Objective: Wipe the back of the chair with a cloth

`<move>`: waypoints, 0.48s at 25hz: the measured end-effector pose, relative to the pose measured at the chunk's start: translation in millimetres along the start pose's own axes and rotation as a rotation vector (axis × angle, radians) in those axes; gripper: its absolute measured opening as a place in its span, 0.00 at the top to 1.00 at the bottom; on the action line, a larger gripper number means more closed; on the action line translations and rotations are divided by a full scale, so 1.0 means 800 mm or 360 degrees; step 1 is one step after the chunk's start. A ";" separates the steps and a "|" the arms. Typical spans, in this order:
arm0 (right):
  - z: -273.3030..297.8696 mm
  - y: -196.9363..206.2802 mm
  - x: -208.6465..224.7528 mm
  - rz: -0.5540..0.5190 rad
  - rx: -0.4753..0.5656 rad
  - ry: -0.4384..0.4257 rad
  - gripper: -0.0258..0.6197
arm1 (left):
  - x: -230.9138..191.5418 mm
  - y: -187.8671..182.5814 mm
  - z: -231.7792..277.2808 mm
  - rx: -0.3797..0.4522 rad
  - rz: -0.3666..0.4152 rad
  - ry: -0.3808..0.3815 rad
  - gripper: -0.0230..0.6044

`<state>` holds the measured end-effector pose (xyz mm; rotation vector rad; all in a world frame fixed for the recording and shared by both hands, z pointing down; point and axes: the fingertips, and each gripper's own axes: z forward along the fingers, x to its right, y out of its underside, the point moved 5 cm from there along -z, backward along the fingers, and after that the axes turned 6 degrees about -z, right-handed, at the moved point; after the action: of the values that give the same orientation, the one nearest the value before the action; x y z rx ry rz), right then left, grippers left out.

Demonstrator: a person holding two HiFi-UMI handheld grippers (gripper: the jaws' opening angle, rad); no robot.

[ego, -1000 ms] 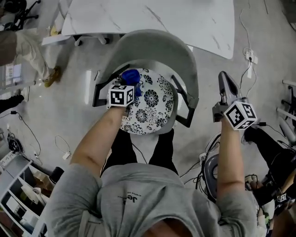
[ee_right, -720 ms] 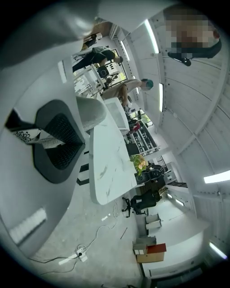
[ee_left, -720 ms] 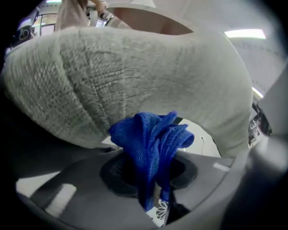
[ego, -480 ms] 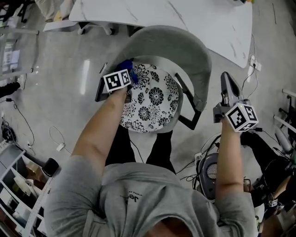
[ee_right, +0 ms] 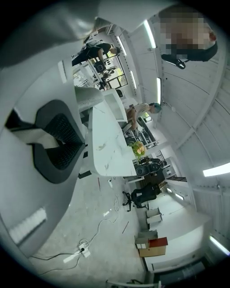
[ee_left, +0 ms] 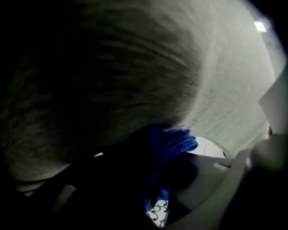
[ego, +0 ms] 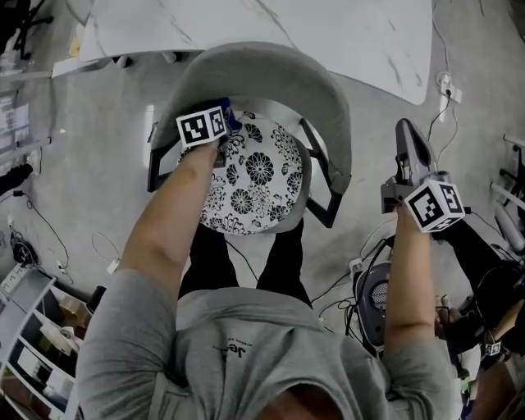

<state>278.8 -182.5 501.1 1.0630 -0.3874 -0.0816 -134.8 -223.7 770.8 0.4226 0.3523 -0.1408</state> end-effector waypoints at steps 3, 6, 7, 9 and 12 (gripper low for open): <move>-0.010 -0.001 0.021 0.0024 0.0034 0.0013 0.97 | 0.033 0.001 0.010 -0.0007 0.0146 0.0046 0.68; -0.021 -0.003 0.036 0.0038 0.0044 0.0040 0.96 | 0.070 0.003 0.021 -0.0024 0.0251 0.0096 0.68; -0.025 -0.003 0.039 0.0043 0.0041 0.0050 0.96 | 0.083 0.005 0.024 -0.0031 0.0284 0.0112 0.68; -0.033 -0.004 0.048 0.0053 0.0047 0.0064 0.96 | 0.110 0.011 0.029 -0.0043 0.0358 0.0157 0.69; -0.048 -0.003 0.064 0.0066 0.0063 0.0084 0.96 | 0.154 0.021 0.033 -0.0051 0.0493 0.0252 0.69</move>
<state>340.3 -164.5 496.7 1.0937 -0.3643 -0.0092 -8.3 -227.1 754.9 0.4525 0.4394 0.2012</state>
